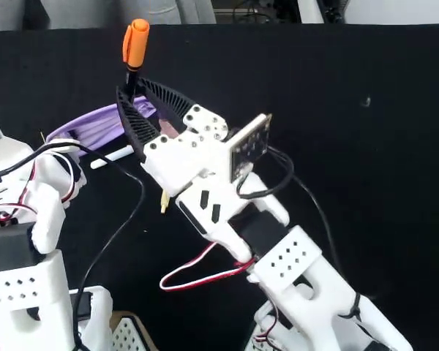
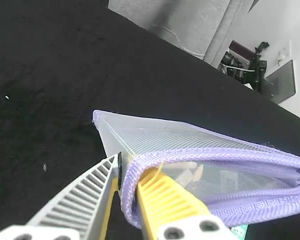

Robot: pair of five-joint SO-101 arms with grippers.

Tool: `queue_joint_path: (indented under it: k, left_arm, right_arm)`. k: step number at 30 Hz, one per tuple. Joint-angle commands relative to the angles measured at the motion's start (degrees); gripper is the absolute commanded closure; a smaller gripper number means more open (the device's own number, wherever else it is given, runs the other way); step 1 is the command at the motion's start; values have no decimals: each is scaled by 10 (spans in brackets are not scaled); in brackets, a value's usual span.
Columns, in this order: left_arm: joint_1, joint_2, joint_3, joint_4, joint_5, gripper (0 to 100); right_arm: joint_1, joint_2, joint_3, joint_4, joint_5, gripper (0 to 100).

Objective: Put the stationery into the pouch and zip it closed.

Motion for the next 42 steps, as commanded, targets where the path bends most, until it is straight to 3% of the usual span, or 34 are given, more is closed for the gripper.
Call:
queue_joint_path:
  k: [1, 7, 16, 27, 34, 42]
  left_arm:
    - [5, -1, -31, -17, 7, 971]
    - [5, -1, -31, -17, 7, 971]
    - [3, -1, -31, -17, 7, 971]
    - [1, -3, -19, -26, 7, 971]
    - [1, -3, -10, -37, 7, 971]
    - [0, -2, -10, -37, 7, 971]
  right_arm:
    - [-6, -15, 21, -69, 6, 988]
    - [-19, -7, 59, -132, 20, 988]
    - [-27, 122, 59, -236, 58, 988]
    - [-26, 184, 65, -278, 119, 982]
    - [-13, 190, 65, -277, 122, 788]
    - [-8, 154, 70, -273, 122, 783]
